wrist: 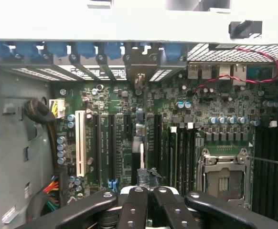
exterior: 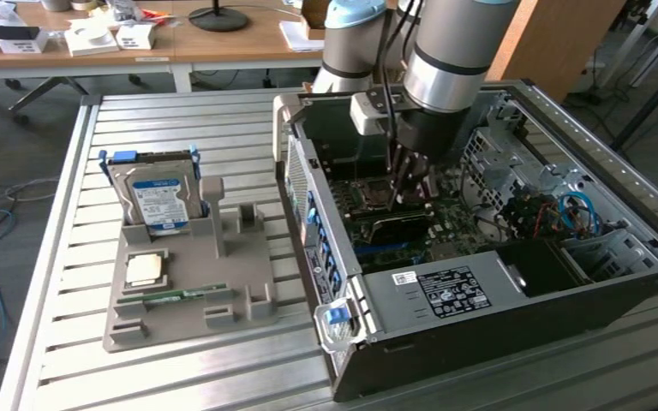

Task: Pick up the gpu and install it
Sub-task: 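Press down on the gpu until it lock into place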

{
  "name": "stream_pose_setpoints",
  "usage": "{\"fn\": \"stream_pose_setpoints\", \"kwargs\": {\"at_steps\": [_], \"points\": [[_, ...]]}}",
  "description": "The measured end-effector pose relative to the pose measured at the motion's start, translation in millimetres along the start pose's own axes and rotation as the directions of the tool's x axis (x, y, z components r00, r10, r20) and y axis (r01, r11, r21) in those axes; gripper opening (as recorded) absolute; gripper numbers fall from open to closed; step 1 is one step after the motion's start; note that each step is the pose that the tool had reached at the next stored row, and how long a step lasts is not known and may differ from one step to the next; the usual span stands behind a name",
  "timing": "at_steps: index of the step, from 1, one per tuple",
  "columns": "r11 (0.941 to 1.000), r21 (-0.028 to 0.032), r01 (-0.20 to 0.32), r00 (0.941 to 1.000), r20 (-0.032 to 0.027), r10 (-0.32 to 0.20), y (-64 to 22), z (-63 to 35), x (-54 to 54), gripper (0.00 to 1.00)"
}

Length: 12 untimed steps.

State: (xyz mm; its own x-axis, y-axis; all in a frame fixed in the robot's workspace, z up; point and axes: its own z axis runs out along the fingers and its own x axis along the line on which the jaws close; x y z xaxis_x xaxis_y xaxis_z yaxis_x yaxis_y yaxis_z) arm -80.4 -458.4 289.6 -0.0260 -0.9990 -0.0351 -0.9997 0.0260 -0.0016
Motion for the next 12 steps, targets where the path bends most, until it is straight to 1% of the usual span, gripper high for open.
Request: {"fn": "stream_pose_setpoints", "kwargs": {"at_steps": [3,12], "points": [[1.0000,0.0000,0.000,1.0000,0.0000,0.000,0.9,1.5,-0.7,0.11],[1.0000,0.0000,0.000,1.0000,-0.0001,0.000,2.5,10.6,-1.5,0.11]]}}
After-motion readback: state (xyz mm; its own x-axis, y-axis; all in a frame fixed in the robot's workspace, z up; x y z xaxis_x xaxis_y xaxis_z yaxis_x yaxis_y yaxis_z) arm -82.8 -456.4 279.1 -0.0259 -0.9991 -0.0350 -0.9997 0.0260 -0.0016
